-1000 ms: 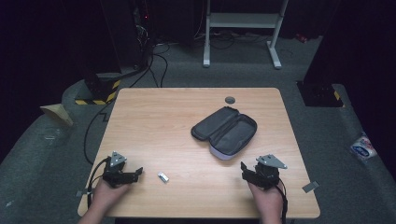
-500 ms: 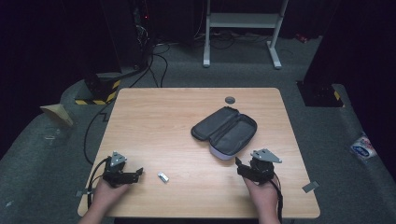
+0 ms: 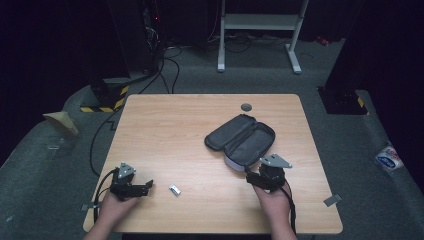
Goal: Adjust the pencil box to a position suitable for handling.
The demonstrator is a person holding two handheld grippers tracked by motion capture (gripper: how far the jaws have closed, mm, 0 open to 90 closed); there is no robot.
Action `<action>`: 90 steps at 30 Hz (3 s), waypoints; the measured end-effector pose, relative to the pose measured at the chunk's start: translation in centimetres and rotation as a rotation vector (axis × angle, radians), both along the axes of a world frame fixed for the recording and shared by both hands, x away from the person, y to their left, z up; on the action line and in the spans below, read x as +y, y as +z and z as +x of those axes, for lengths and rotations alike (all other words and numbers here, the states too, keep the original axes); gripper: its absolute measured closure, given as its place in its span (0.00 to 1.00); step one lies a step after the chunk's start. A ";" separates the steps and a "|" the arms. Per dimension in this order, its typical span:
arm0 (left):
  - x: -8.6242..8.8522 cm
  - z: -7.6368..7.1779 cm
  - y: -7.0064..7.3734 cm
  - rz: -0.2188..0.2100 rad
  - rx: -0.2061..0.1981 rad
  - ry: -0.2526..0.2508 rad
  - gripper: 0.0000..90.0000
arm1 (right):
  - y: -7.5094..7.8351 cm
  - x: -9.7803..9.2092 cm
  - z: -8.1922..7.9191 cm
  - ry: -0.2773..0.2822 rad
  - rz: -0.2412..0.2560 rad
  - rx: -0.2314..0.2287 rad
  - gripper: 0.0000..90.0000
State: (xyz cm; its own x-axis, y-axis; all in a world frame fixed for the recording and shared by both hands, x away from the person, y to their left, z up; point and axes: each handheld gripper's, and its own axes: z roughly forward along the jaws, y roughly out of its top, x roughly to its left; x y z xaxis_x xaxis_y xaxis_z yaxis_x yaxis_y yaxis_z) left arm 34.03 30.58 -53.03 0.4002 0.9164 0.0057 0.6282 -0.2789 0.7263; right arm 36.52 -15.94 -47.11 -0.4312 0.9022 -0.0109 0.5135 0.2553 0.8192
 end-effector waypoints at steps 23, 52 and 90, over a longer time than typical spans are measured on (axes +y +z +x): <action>0.0 0.0 0.0 0.004 0.001 -0.013 0.09 | -1.4 3.7 1.9 0.077 0.019 0.069 0.66; 0.1 0.0 0.0 0.006 0.002 -0.014 0.09 | -2.7 8.1 -0.9 0.204 0.057 0.019 0.97; 0.0 -0.2 0.1 -0.001 -0.006 -0.034 0.13 | -2.1 -5.6 5.3 -0.198 0.040 0.062 0.90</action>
State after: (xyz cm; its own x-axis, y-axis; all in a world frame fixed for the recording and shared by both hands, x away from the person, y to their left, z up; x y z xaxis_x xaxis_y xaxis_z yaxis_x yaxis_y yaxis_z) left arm 33.80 30.62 -52.97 0.4309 0.9024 0.0073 0.6142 -0.2992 0.7302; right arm 41.81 -21.51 -49.20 -0.2444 0.9685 0.0474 0.5999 0.1126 0.7921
